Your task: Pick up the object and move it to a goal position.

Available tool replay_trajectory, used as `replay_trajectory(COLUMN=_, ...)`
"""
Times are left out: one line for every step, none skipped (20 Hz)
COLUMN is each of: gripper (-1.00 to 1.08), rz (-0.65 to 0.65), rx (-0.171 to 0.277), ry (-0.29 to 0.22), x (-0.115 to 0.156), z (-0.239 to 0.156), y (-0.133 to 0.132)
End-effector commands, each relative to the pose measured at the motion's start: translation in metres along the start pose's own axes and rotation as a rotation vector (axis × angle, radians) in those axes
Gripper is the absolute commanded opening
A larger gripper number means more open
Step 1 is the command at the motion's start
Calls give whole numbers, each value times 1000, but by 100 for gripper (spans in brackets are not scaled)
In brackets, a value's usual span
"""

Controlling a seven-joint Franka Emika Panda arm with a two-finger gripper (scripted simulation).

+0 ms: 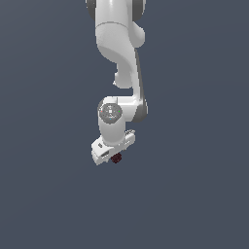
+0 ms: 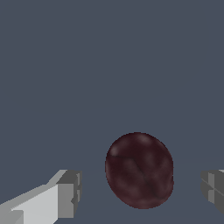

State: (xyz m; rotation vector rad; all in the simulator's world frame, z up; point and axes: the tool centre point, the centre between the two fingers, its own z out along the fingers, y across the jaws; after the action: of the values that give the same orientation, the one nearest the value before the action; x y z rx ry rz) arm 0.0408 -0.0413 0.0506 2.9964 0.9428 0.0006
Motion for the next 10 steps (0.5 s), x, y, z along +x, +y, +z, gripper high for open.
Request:
replay_trajectory(gripper=100, rz=-1, rx=0, ry=0, x=-1, z=13, y=0)
replay_trajectory(gripper=100, rz=-2, rx=0, ry=0, x=0, z=17, y=-1)
replay_trajectory(gripper=100, rz=-2, rx=0, ry=0, x=0, z=19, y=0)
replay_trajectory(gripper=100, rz=-2, rx=0, ry=0, x=0, z=21, y=0)
replay_trajectory(gripper=100, rz=-2, rx=0, ry=0, x=0, z=22, y=0)
replay_trajectory(gripper=100, rz=-2, rx=0, ry=0, x=0, z=22, y=0)
replay_trajectory(gripper=100, rz=-2, rx=0, ry=0, x=0, z=22, y=1)
replay_trajectory(gripper=-100, rz=-2, rx=0, ry=0, x=0, z=22, y=1)
replay_trajectory(gripper=-100, rz=-2, rx=0, ry=0, x=0, z=22, y=1)
replay_trajectory(gripper=-100, rz=-2, rx=0, ry=0, x=0, z=22, y=1)
